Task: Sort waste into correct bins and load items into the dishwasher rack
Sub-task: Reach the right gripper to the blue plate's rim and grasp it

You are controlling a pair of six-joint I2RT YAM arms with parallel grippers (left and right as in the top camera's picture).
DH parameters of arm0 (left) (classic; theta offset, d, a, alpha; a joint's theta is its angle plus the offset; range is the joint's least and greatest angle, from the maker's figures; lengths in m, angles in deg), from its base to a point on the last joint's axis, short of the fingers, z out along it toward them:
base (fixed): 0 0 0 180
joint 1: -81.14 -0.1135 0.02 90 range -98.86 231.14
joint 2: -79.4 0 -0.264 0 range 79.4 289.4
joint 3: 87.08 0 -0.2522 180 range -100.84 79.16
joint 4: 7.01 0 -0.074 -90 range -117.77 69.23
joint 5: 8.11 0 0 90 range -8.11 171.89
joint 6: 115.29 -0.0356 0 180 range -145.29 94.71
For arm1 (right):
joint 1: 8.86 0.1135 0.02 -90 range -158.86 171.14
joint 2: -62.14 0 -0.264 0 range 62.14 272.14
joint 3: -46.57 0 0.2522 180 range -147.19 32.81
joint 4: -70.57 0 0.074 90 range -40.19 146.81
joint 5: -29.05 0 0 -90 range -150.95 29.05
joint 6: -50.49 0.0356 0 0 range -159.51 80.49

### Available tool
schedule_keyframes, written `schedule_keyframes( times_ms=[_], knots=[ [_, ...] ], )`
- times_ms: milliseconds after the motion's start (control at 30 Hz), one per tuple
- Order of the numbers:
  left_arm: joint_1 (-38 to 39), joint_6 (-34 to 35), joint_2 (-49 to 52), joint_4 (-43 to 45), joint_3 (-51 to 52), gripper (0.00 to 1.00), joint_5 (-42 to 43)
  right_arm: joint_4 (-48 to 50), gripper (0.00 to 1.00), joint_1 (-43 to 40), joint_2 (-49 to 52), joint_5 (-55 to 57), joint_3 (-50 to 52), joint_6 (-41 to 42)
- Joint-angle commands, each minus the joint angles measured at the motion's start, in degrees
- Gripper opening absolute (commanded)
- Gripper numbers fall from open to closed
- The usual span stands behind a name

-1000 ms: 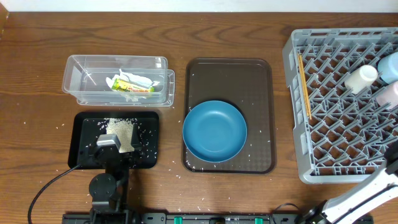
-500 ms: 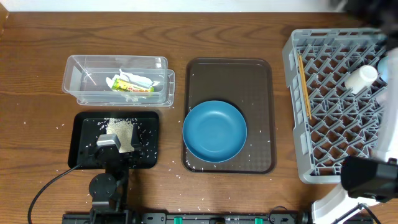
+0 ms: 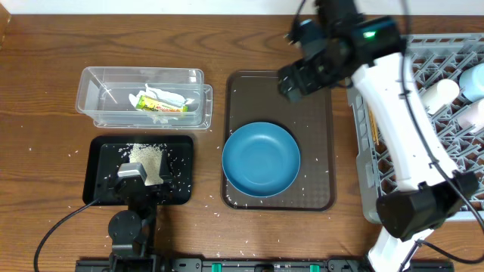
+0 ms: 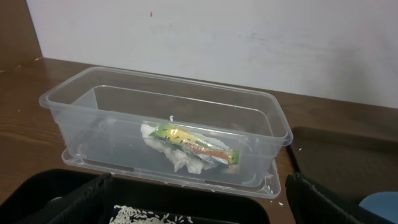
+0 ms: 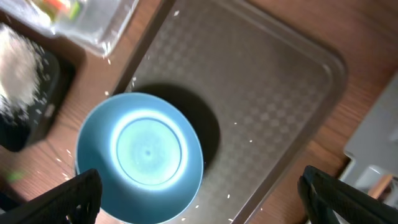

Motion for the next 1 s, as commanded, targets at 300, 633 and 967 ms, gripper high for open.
schedule_keyframes(
  times_ms=[300,633,967],
  knots=[
    [-0.28,-0.33,-0.39,-1.97,1.22,0.89,-0.90,8.31,0.83,8.50,3.76,-5.84,11.82,-2.56],
    [-0.28,-0.33,-0.39,-1.97,1.22,0.89,-0.90,14.53,0.71,17.18,3.78,-10.60,22.16,-2.23],
    [-0.28,-0.33,-0.39,-1.97,1.22,0.89,-0.90,17.33,0.62,28.63,3.78,4.33,27.76,2.08]
  ],
)
